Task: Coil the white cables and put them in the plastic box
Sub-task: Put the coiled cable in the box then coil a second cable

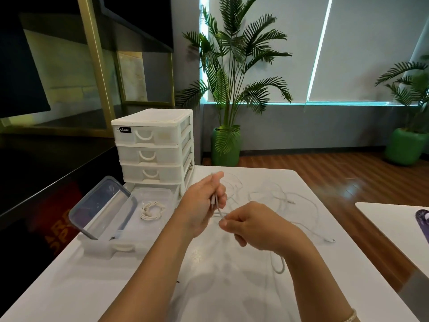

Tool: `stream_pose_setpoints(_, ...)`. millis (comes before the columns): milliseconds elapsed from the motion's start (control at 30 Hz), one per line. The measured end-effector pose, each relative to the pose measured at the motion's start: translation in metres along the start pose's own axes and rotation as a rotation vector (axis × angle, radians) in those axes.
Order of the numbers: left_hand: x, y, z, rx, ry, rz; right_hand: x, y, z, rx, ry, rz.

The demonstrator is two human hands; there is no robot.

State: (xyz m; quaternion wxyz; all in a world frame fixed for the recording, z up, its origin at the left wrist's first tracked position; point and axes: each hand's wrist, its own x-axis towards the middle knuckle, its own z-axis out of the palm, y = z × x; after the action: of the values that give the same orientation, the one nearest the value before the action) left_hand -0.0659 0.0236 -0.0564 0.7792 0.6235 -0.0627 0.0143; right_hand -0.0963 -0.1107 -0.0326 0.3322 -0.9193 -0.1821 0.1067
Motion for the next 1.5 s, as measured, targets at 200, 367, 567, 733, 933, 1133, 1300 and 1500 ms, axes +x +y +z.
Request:
stream_pose_setpoints(200,-0.003,-0.007,-0.001,0.693,-0.063,0.104,0.000,0.005,0.001,0.167,-0.012,-0.047)
stream_pose_setpoints(367,-0.006,-0.004,-0.003,0.671,-0.205,0.012,-0.002,0.013,-0.008,0.406,0.190,-0.061)
stream_pose_setpoints(567,-0.006,0.001,-0.007,0.335,-0.362,-0.131,0.011,0.022,-0.002,0.564,0.485,-0.051)
stream_pose_setpoints(733,-0.006,0.001,-0.011,-0.024,-0.401,-0.256,0.015,0.019,0.004,0.614,0.593,-0.095)
stream_pose_setpoints(933,-0.006,0.002,-0.011,-0.262,-0.398,-0.306,0.019,0.019,0.009,0.626,0.611,-0.101)
stream_pose_setpoints(1133,-0.003,-0.002,-0.008,-0.416,-0.323,-0.327,0.020,0.022,0.011,0.424,0.524,-0.115)
stream_pose_setpoints(1300,-0.003,-0.002,-0.005,-0.470,-0.294,-0.306,0.020,0.021,0.014,0.247,0.494,-0.175)
stream_pose_setpoints(1500,-0.005,-0.004,0.001,-0.413,-0.290,-0.287,0.022,0.020,0.019,0.129,0.626,-0.193)
